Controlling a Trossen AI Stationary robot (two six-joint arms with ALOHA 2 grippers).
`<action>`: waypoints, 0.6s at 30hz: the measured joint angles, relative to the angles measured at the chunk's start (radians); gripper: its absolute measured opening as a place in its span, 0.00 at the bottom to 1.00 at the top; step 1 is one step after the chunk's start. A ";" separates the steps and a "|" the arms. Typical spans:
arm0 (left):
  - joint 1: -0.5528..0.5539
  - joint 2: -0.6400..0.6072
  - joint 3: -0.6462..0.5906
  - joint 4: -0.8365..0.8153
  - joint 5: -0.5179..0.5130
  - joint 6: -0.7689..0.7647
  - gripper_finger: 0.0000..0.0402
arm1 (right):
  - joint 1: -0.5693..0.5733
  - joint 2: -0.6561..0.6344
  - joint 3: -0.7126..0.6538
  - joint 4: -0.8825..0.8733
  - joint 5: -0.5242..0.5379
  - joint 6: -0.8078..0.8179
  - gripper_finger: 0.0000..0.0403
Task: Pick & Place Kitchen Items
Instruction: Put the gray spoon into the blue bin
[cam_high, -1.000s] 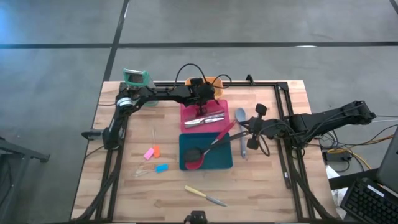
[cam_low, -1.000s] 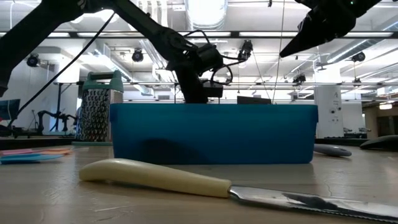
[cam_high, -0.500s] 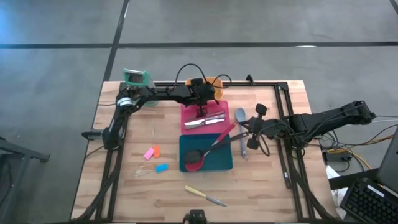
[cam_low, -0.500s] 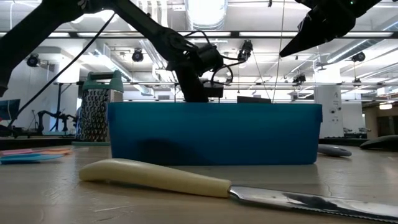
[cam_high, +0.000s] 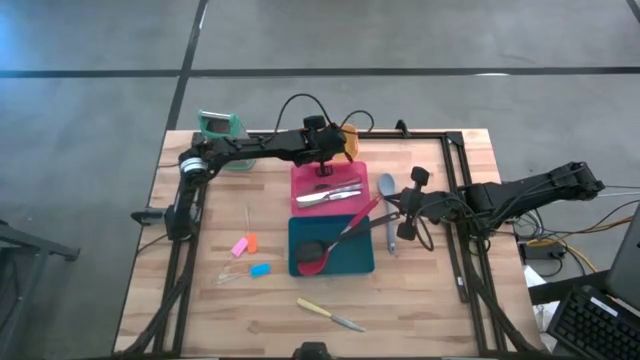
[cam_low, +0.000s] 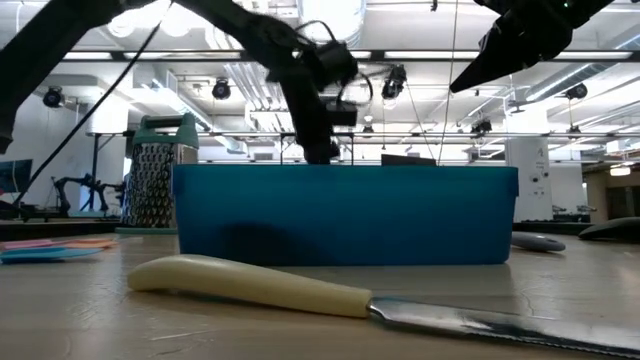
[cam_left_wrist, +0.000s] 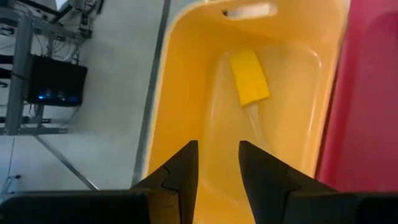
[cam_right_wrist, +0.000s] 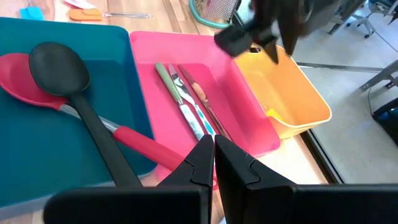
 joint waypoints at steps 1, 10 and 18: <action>-0.003 -0.017 0.006 -0.016 -0.001 -0.010 0.30 | 0.000 0.000 0.000 -0.002 0.000 0.000 0.02; -0.066 -0.197 0.010 -0.182 -0.004 -0.101 0.30 | 0.000 -0.001 0.000 0.000 0.000 0.000 0.02; -0.159 -0.376 0.005 -0.316 -0.005 -0.241 0.30 | 0.000 -0.001 0.000 -0.008 -0.001 0.034 0.02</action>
